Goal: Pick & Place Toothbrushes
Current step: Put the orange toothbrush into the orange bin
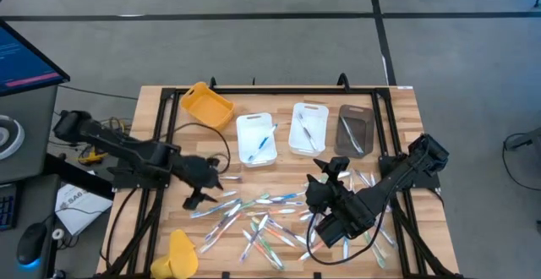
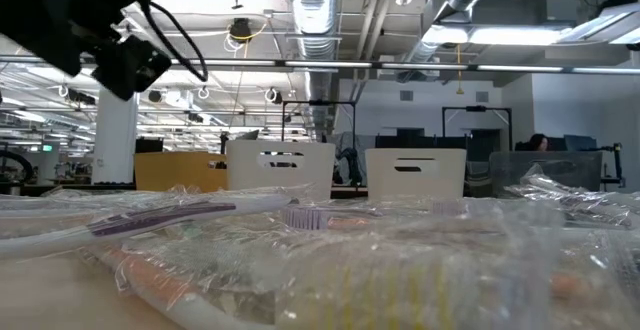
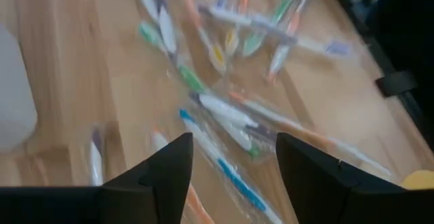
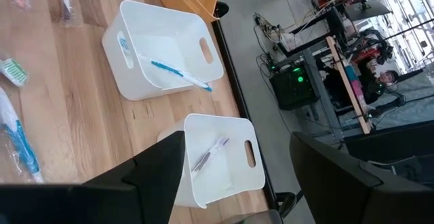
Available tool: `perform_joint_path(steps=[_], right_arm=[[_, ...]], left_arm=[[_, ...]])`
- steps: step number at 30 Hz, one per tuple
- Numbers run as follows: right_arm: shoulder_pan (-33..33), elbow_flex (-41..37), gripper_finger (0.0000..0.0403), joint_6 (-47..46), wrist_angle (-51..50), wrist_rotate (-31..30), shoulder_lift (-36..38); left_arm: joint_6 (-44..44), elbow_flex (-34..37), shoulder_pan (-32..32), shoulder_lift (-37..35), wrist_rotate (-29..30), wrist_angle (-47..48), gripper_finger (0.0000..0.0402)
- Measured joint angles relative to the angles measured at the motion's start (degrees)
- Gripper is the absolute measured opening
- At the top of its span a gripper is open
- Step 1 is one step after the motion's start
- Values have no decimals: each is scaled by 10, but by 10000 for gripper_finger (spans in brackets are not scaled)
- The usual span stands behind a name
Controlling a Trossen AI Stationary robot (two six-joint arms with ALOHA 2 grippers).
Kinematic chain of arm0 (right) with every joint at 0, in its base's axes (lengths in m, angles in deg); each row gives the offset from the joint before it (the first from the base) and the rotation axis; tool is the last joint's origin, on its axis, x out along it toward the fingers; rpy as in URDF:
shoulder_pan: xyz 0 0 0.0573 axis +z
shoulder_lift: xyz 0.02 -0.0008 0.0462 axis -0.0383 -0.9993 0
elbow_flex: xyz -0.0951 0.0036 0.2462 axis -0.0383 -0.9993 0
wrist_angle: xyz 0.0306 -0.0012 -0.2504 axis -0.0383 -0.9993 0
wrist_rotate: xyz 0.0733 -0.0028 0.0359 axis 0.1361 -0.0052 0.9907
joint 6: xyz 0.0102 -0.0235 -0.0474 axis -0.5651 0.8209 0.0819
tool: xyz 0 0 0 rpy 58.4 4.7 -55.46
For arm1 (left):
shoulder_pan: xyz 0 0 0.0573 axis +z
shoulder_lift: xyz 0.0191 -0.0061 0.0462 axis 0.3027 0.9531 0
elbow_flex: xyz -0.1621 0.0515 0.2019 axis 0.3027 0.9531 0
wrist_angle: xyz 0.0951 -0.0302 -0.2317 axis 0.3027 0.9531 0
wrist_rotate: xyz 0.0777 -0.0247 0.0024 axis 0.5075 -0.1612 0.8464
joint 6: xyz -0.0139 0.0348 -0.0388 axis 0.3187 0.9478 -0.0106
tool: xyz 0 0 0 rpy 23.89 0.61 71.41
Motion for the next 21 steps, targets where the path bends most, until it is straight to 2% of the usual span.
perform_joint_path(steps=[4,9,14,21], right_arm=[[0,0,260,0,3,0,0],[0,0,260,0,7,0,0],[0,0,260,0,7,0,0],[0,0,260,6,7,0,0]], left_arm=[[-59,0,-32,30,24,16,196],[-120,0,-37,60,31,84,190],[-122,3,-35,79,53,99,188],[-155,15,-35,97,53,98,188]])
